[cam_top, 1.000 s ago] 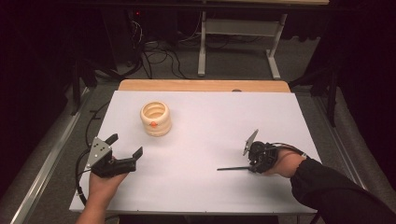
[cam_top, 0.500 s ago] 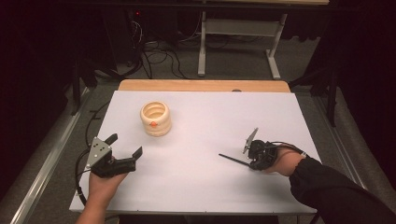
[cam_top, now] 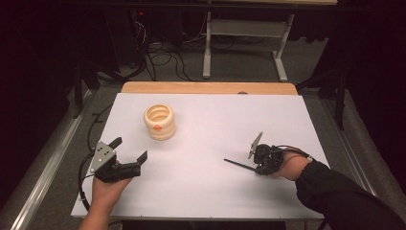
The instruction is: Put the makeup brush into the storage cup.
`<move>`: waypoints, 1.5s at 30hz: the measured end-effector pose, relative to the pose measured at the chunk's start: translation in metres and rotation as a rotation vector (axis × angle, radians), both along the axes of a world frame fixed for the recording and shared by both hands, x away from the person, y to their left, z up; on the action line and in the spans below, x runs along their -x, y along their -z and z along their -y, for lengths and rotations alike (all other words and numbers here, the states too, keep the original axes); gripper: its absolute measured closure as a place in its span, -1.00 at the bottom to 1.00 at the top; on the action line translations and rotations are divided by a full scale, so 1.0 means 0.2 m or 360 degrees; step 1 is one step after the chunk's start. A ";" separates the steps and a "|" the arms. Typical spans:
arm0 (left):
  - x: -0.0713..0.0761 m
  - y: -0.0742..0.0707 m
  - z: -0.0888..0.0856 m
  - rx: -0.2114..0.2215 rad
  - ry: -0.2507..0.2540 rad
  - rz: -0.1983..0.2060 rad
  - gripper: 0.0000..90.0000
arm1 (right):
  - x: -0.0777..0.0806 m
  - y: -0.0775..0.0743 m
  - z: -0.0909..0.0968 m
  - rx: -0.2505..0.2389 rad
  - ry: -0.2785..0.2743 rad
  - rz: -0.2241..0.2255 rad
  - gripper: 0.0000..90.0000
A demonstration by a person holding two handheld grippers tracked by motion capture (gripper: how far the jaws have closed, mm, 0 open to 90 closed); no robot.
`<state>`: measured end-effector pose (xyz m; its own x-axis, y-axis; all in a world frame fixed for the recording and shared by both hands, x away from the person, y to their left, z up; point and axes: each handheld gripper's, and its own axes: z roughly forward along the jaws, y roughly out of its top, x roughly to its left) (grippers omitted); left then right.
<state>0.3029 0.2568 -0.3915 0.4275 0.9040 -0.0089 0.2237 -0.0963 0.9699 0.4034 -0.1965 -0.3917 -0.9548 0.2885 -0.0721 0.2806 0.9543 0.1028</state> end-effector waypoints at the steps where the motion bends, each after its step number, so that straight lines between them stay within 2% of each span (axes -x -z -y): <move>1: 0.00 0.00 0.00 -0.0008 0.0001 0.0000 -0.99 | 0.00 0.00 0.00 -0.0002 -0.0011 -0.0006 0.91; 5: 0.00 0.00 0.00 -0.0014 0.0005 -0.0006 -0.99 | -0.01 0.00 0.00 -0.0006 -0.0001 -0.0021 0.92; 12: 0.00 0.00 0.00 -0.0015 0.0003 -0.0010 -0.99 | -0.01 -0.02 -0.01 0.0015 -0.0036 -0.0022 0.92; 20: -0.01 0.00 0.01 -0.0028 0.0014 -0.0012 -0.99 | 0.01 -0.11 -0.01 -0.0031 -0.0031 0.0016 0.92; 26: 0.00 0.00 0.03 -0.0027 0.0024 0.0006 -0.99 | 0.03 -0.17 -0.04 -0.0051 -0.0064 0.0041 0.92; 31: 0.00 0.00 0.05 -0.0055 0.0033 0.0016 -0.99 | 0.04 -0.20 -0.09 -0.0059 -0.0096 0.0043 0.92; 36: 0.00 0.01 0.08 -0.0096 0.0048 0.0037 -1.00 | 0.06 -0.24 -0.15 -0.0082 -0.0154 0.0072 0.92; 41: 0.00 0.03 0.15 -0.0186 0.0052 0.0052 -1.00 | 0.07 -0.27 -0.20 -0.0092 -0.0186 0.0098 0.92; 45: 0.00 0.07 0.22 -0.0302 0.0093 0.0032 -1.00 | 0.07 -0.28 -0.22 -0.0086 -0.0187 0.0102 0.92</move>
